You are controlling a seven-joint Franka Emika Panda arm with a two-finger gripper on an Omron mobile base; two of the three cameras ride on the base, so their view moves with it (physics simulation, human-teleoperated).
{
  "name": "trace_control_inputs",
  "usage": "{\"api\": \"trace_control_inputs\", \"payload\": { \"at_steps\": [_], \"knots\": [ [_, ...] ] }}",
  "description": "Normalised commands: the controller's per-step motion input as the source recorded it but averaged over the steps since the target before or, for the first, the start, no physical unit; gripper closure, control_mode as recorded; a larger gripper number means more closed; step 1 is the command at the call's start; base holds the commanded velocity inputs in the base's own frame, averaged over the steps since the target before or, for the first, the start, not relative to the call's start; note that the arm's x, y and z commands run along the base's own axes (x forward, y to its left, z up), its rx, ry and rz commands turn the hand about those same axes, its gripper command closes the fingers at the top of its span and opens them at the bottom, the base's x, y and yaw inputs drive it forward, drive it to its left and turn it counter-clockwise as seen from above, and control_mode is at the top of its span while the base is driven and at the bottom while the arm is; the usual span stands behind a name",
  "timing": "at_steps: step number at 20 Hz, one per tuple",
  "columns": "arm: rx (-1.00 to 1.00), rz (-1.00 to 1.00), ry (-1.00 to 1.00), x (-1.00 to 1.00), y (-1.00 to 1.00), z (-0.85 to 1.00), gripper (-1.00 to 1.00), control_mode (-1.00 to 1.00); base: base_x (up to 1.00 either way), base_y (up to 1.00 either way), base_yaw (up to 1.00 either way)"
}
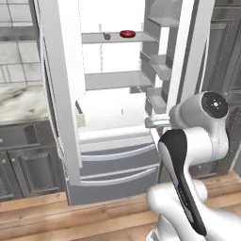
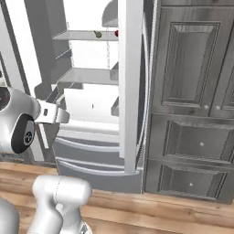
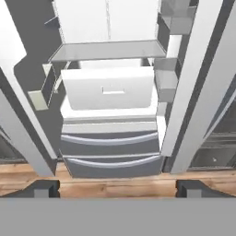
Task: Retrieve the bottle and the shaker from the cabinet and place them next to the mixing bowl on the counter. Then add garlic from the fridge to the mixing bowl.
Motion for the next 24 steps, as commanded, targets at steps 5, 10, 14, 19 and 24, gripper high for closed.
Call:
{"api": "trace_control_inputs", "payload": {
  "at_steps": [5,10,14,19,24],
  "knots": [
    [0.00,0.00,0.00,0.00,0.00,0.00,-1.00,1.00,0.93,0.00,0.24],
    [0.00,0.00,0.00,0.00,0.00,0.00,-1.00,1.00,0.83,0.00,0.13],
    [0.00,0.00,0.00,0.00,0.00,0.00,-1.00,1.00,0.83,0.05,-0.09],
    [0.00,0.00,0.00,0.00,0.00,0.00,-1.00,1.00,0.82,0.40,-0.21],
    [0.00,0.00,0.00,0.00,0.00,0.00,-1.00,1.00,1.00,0.11,-0.13]
  ]
}}
